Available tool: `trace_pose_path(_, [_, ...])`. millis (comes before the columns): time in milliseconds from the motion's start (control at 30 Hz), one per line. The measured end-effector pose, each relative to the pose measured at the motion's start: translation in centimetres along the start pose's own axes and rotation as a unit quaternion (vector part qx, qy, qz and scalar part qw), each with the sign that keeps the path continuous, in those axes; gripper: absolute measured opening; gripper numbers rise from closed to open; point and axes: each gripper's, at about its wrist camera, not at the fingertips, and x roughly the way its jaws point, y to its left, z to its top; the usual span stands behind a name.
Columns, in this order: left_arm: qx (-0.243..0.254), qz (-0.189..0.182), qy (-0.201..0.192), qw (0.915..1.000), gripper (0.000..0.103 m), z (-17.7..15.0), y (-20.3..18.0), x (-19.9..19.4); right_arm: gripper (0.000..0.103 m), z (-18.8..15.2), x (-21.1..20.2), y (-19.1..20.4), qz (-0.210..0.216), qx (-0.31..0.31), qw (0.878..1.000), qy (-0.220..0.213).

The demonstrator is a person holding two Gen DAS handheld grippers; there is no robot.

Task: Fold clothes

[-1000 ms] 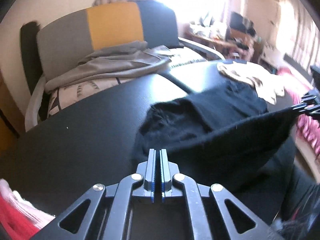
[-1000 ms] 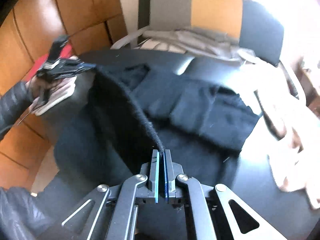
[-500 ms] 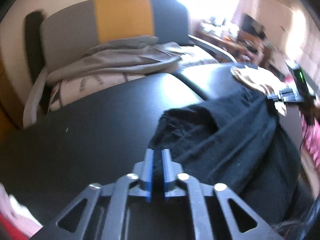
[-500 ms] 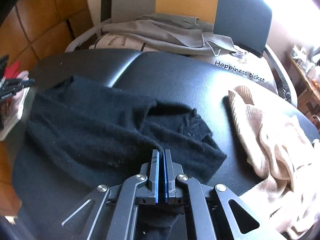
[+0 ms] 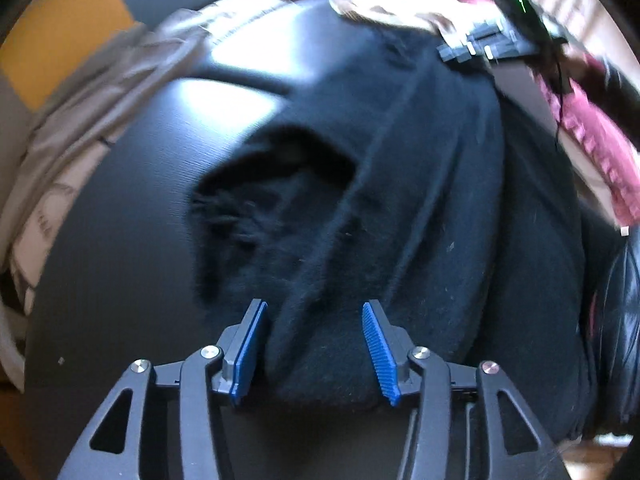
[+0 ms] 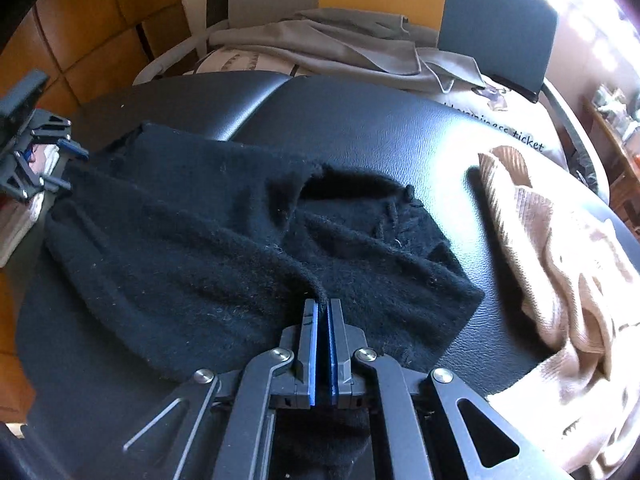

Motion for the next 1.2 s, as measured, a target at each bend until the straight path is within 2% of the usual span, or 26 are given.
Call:
trace_pose_path(33, [-0.002, -0.006, 0.008, 1.0000, 0.042, 0.2, -0.1, 0.5, 0.005, 0.0, 0.0, 0.0, -0.001, -0.001, 1.000, 0.001])
trace_pose_path(67, [-0.011, -0.008, 0.006, 0.9999, 0.028, 0.3, 0.0, 0.5, 0.005, 0.0, 0.1, 0.1, -0.001, -0.001, 1.000, 0.001])
trace_pose_path(167, [-0.031, 0.017, -0.038, 0.9987, 0.003, -0.1, 0.0, -1.3, 0.005, 0.1, -0.6, 0.5, -0.013, -0.014, 1.000, -0.004])
trace_pose_path(300, [-0.069, 0.019, -0.119, 0.9903, 0.002, -1.6, 0.1, -5.2, 0.005, 0.6, -2.4, 1.3, -0.040, -0.041, 0.998, -0.023])
trace_pose_path(400, [-0.088, 0.031, -0.154, 0.9836, 0.002, -1.9, 0.6, -6.8, 0.005, 1.5, -3.6, 1.6, -0.064, -0.057, 0.996, -0.039])
trace_pose_path(500, [-0.093, 0.042, -0.148, 0.9836, 0.002, -1.7, 1.0, -6.4, 0.005, 2.9, -3.4, 0.8, -0.076, -0.052, 0.995, -0.041])
trace_pose_path(667, [-0.132, 0.069, -0.106, 0.9831, 0.003, -0.7, 3.1, -2.5, 0.005, 4.1, 0.0, -1.0, -0.065, -0.020, 0.998, -0.005])
trace_pose_path(700, [-0.148, 0.069, -0.099, 0.9816, 0.005, -0.6, 3.7, -1.8, 0.005, 4.2, 1.0, -1.3, -0.063, -0.014, 0.998, 0.003])
trace_pose_path(733, [-0.166, 0.071, -0.097, 0.9788, 0.011, -0.8, 4.1, -1.4, 0.005, 4.3, 1.7, -1.5, -0.061, -0.010, 0.998, 0.010])
trace_pose_path(767, [-0.184, 0.074, -0.097, 0.9753, 0.017, -1.0, 4.5, -1.1, 0.005, 4.2, 2.1, -1.5, -0.060, -0.008, 0.998, 0.013])
trace_pose_path(800, [-0.199, 0.079, -0.107, 0.9710, 0.017, -1.4, 4.6, -1.3, 0.006, 4.2, 2.1, -1.5, -0.060, -0.006, 0.998, 0.011])
trace_pose_path(867, [-0.231, 0.085, -0.135, 0.9597, 0.021, -2.6, 4.6, -2.2, 0.017, 4.0, 1.7, -1.5, -0.061, 0.000, 0.998, 0.000])
trace_pose_path(933, [-0.289, 0.086, -0.180, 0.9361, 0.027, -4.9, 4.8, -4.0, 0.041, 3.8, 0.4, -1.4, -0.070, 0.004, 0.997, -0.024])
trace_pose_path(1000, [-0.339, 0.080, -0.216, 0.9122, 0.029, -7.4, 4.5, -5.6, 0.046, 3.5, -1.5, -0.9, -0.074, 0.003, 0.996, -0.058])
trace_pose_path(1067, [-0.375, 0.081, -0.247, 0.8901, 0.036, -10.5, 2.7, -6.7, 0.056, 3.1, -2.9, 0.5, -0.048, 0.005, 0.995, -0.083])
trace_pose_path(1100, [-0.385, 0.083, -0.254, 0.8833, 0.037, -11.8, 1.6, -6.9, 0.066, 2.9, -3.5, 1.2, -0.033, 0.006, 0.995, -0.094])
trace_pose_path(1133, [-0.391, 0.084, -0.258, 0.8794, 0.041, -12.8, 0.6, -6.9, 0.072, 2.7, -3.6, 2.3, -0.022, 0.004, 0.995, -0.100])
trace_pose_path(1167, [-0.396, 0.085, -0.258, 0.8769, 0.047, -13.8, -0.4, -6.8, 0.072, 2.4, -3.5, 3.6, -0.013, -0.001, 0.995, -0.102])
trace_pose_path(1200, [-0.397, 0.088, -0.253, 0.8780, 0.047, -14.6, -1.7, -6.3, 0.073, 2.1, -3.3, 4.9, -0.004, -0.005, 0.994, -0.105])
